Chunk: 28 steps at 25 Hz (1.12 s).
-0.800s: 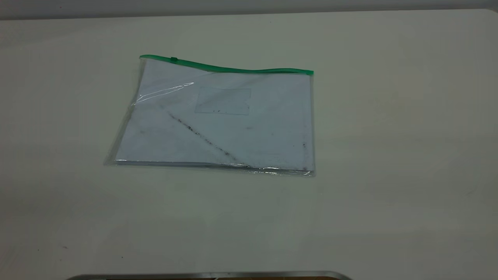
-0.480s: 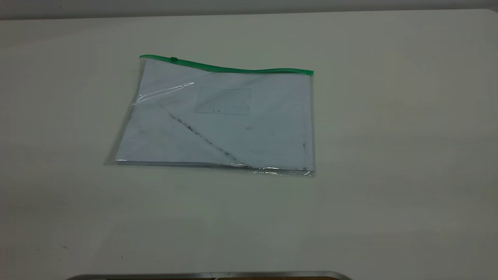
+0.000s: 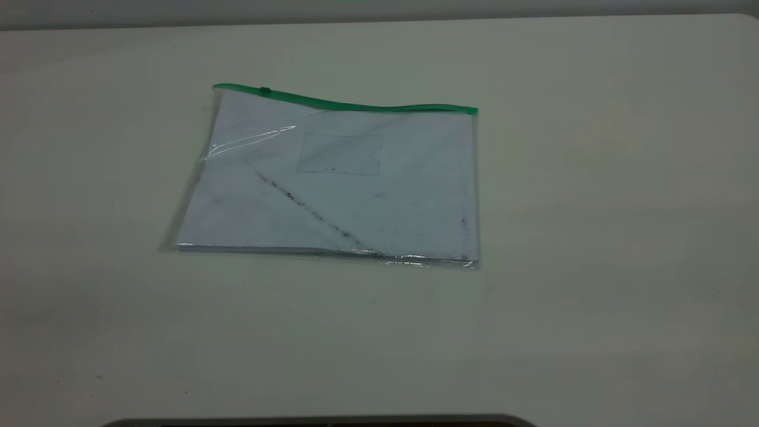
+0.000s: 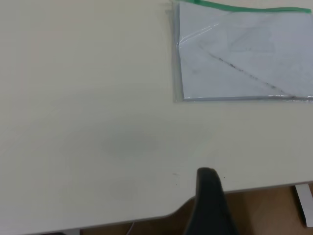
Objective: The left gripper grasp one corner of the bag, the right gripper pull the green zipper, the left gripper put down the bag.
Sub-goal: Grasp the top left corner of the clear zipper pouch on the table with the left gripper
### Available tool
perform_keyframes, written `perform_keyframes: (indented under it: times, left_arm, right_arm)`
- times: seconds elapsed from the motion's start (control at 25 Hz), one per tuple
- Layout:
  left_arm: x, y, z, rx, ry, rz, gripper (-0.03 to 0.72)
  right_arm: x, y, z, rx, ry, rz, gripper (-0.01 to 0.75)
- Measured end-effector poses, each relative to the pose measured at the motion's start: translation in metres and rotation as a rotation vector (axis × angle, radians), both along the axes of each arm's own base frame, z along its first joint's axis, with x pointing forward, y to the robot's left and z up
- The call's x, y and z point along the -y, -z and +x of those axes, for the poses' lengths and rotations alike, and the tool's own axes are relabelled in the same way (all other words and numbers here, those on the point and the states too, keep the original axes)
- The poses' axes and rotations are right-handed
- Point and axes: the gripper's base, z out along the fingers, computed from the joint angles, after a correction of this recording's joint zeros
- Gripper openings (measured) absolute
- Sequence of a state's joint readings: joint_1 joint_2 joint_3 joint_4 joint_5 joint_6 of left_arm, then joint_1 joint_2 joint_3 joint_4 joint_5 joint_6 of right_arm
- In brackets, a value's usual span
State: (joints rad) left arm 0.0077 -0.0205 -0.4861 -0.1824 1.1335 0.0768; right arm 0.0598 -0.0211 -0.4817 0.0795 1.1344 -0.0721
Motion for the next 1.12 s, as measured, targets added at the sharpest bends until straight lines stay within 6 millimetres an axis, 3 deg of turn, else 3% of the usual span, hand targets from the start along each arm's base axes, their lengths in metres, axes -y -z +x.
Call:
perform_keyframes:
  times: [1.12]
  left_arm:
    - [0.0000, 0.0000, 0.0000, 0.001, 0.000, 0.000, 0.587]
  right_arm:
    - [-0.0011, -0.0001, -0.0001, -0.001, -0.007, 0.011, 0.346]
